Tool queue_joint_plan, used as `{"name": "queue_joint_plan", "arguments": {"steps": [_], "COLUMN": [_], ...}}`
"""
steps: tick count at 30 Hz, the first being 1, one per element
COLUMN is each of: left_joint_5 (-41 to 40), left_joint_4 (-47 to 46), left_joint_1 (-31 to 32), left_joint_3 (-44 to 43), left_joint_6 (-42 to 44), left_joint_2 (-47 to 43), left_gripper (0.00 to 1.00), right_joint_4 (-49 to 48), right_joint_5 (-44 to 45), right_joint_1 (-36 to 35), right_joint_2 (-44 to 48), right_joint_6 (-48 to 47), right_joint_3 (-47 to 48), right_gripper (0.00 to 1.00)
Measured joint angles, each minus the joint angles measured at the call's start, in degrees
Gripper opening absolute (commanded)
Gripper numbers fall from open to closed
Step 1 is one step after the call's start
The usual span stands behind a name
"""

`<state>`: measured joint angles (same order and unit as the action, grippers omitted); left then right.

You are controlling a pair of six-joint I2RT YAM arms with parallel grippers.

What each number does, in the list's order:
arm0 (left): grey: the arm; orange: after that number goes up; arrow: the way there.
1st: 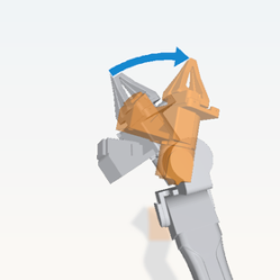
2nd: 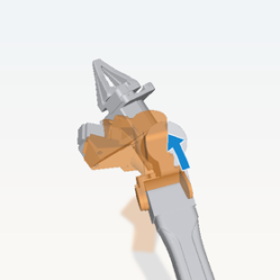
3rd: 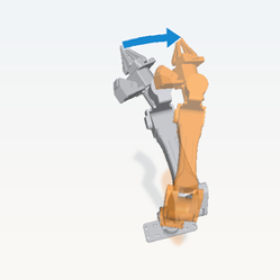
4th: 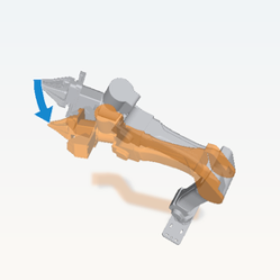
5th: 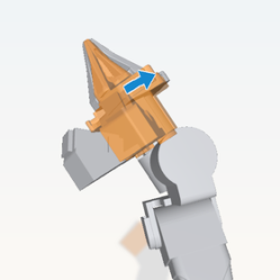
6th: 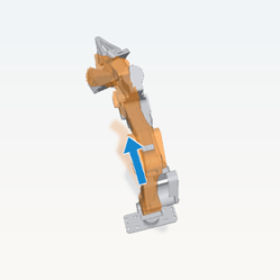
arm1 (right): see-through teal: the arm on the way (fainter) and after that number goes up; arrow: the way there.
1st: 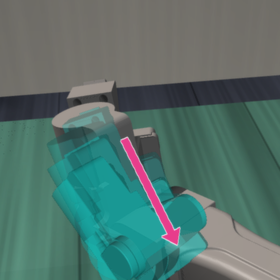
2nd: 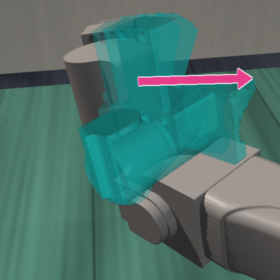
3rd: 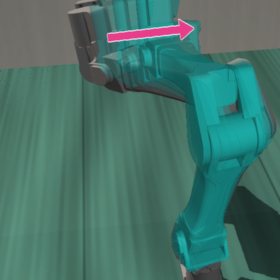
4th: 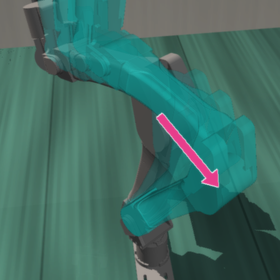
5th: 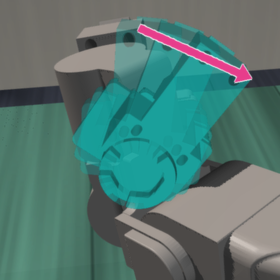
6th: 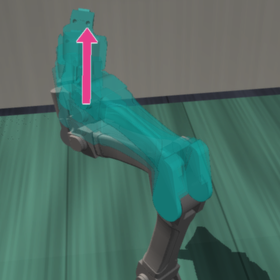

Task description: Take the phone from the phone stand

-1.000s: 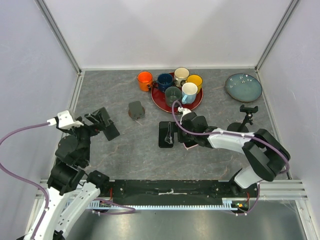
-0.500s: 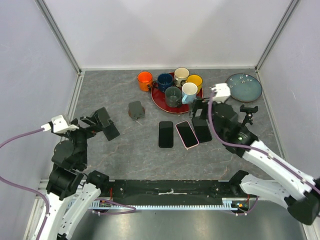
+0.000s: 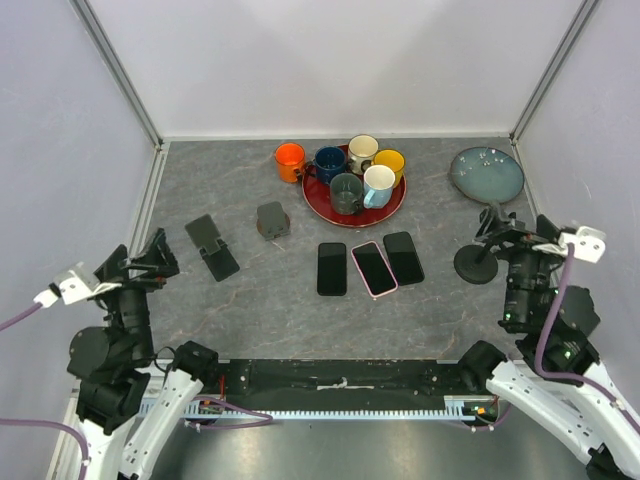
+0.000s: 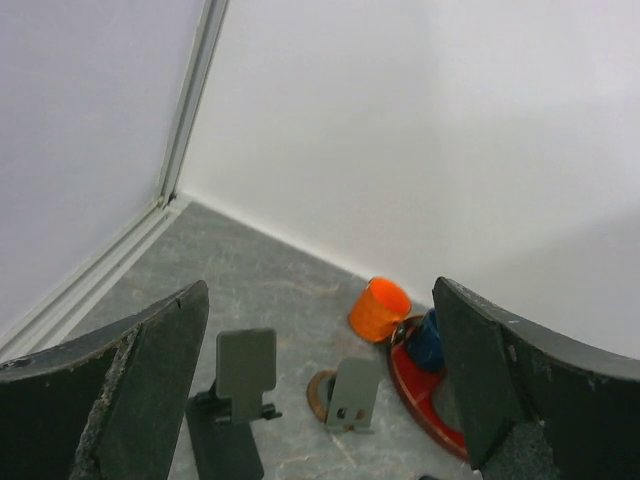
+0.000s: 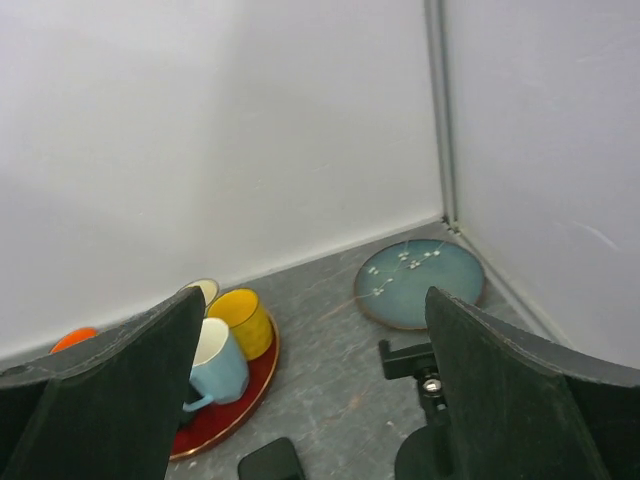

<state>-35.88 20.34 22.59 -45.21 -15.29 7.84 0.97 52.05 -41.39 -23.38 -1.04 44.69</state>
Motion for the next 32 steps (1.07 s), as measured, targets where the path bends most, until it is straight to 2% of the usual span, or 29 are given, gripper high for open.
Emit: {"name": "queue_joint_plan", "arguments": {"steps": [10,21,32], "left_joint_5": [-0.5,-2.0,-3.3], "left_joint_4": [-4.8,-10.0,-12.7], "left_joint_1": [0.0,0.0,0.0], "left_joint_3": [0.3,6.9,9.4], "left_joint_6": [0.4,1.8,3.8], "left_joint_2": [-3.1,-5.7,-5.7], "left_gripper": [1.0,1.0,1.0], "right_joint_4": [-7.4,-13.5,-17.6], "right_joint_5": [4.8,5.5,5.9], "right_joint_1": [0.0,0.0,0.0], "right_joint_2": [9.7,9.9,10.4], "right_joint_6": [-7.0,-10.7,-13.6], "right_joint_3": [-8.7,-12.9,-15.0], "right_gripper": [0.98,0.98,0.98]}}
